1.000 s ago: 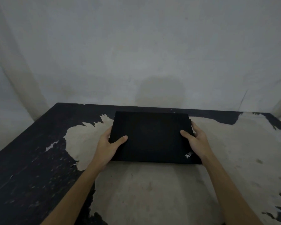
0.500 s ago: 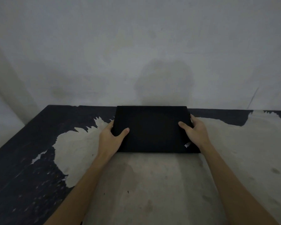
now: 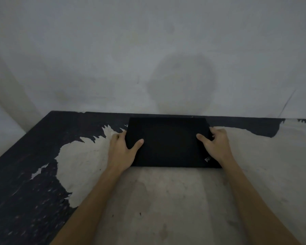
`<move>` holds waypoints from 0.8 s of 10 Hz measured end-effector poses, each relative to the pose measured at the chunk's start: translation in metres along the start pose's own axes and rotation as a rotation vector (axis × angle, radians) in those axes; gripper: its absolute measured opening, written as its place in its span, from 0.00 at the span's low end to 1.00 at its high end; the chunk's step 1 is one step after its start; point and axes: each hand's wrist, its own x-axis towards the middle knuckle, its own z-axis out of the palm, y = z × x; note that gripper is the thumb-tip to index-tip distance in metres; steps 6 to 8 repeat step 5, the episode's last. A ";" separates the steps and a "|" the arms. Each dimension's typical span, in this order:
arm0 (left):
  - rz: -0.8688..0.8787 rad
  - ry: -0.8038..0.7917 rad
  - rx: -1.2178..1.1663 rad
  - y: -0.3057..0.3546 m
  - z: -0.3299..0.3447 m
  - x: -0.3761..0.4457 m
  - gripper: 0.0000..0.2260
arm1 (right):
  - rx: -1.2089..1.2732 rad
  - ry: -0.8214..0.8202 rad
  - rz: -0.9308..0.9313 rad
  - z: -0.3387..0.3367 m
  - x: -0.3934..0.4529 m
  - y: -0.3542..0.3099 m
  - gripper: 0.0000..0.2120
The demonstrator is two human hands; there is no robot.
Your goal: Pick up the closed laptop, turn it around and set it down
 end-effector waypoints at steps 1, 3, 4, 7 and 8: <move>-0.021 -0.010 0.026 0.003 -0.002 0.000 0.30 | -0.051 -0.009 0.023 0.002 0.006 0.009 0.25; -0.036 -0.020 0.036 0.003 -0.004 0.000 0.29 | -0.129 -0.033 0.031 0.000 -0.003 -0.007 0.28; -0.004 0.022 0.026 0.004 -0.007 -0.002 0.27 | -0.175 -0.025 0.008 -0.004 -0.006 -0.012 0.32; 0.144 0.131 0.013 0.012 -0.015 -0.001 0.22 | -0.243 0.078 -0.070 -0.011 -0.014 -0.032 0.30; 0.144 0.131 0.013 0.012 -0.015 -0.001 0.22 | -0.243 0.078 -0.070 -0.011 -0.014 -0.032 0.30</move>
